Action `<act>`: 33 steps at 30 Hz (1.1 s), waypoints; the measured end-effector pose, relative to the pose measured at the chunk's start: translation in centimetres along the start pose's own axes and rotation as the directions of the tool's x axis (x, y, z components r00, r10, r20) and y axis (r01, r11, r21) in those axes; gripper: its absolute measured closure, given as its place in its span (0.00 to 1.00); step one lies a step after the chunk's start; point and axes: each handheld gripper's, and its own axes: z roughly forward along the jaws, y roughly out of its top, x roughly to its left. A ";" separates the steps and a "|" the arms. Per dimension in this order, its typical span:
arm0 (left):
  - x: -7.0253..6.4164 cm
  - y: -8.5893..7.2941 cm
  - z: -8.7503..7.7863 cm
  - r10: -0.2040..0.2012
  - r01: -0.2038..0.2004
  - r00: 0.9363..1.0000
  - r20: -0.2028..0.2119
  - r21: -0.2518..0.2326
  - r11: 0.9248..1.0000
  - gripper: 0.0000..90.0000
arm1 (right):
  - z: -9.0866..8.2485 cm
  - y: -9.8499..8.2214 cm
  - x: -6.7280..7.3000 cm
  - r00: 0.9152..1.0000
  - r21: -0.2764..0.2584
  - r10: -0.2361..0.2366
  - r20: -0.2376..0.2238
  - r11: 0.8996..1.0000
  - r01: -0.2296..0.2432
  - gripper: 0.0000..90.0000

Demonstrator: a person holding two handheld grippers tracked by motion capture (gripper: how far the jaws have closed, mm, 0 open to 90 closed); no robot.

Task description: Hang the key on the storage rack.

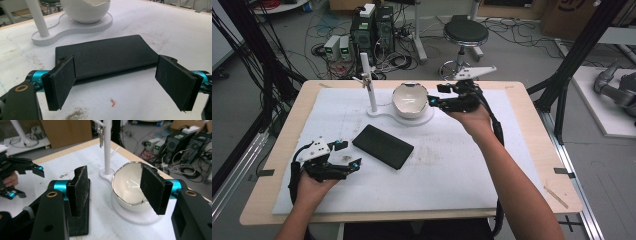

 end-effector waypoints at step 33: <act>0.3 0.5 0.7 0.022 -0.022 1.000 0.022 -0.024 0.999 0.18 | -10.1 -18.2 -0.5 0.976 -0.115 0.202 0.080 0.975 -0.192 0.22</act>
